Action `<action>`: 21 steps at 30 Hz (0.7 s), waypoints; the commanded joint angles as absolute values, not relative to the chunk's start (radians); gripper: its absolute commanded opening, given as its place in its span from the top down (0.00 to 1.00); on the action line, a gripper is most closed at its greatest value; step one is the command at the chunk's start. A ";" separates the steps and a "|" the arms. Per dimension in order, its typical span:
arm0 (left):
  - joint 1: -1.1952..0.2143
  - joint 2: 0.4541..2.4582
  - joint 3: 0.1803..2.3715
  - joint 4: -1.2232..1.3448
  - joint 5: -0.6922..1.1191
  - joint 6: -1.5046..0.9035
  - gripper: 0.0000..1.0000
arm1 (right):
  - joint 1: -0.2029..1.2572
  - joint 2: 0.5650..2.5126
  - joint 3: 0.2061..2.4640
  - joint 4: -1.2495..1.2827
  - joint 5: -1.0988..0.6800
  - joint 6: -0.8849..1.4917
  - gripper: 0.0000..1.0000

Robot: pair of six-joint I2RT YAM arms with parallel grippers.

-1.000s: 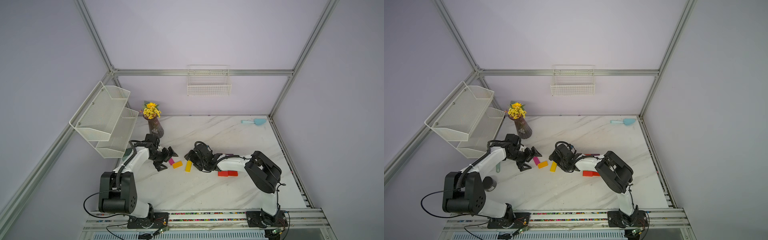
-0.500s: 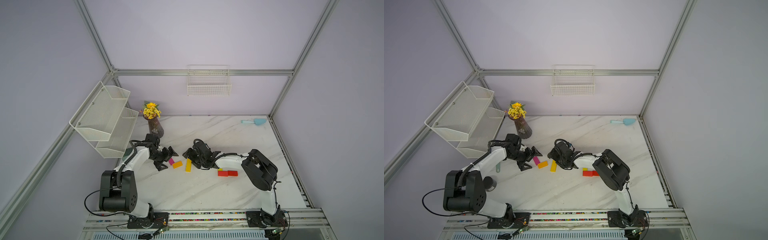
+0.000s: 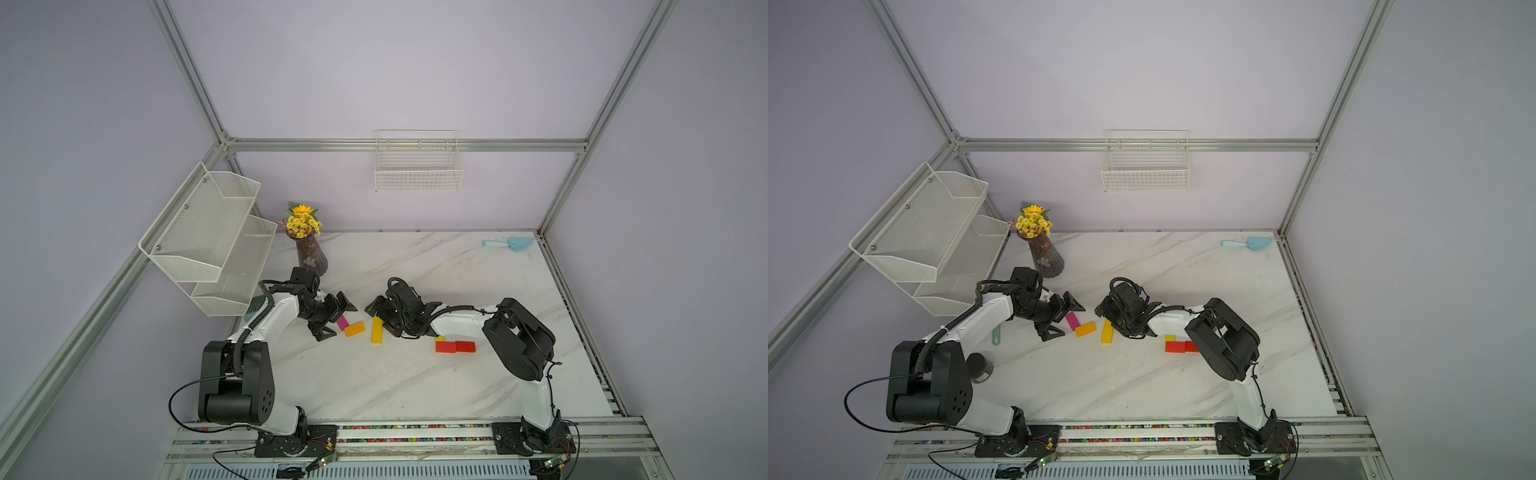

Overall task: Assemble the letter c with building blocks
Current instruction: Assemble the building block at the center of the board.

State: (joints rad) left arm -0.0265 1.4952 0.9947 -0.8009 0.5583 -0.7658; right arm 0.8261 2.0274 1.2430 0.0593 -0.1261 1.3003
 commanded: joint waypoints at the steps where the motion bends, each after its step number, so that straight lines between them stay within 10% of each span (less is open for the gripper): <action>1: -0.020 1.471 0.999 -0.784 0.586 -0.770 0.00 | 0.822 2.046 1.240 0.048 -0.131 1.307 0.11; 21: -0.020 1.474 0.992 -0.761 0.592 -0.784 0.00 | 0.816 2.063 1.257 0.053 -0.163 1.307 0.11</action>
State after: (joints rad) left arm -0.0265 1.4952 0.9947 -0.7742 0.5697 -0.7753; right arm 0.8204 2.0293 1.2438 0.0605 -0.1562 1.2999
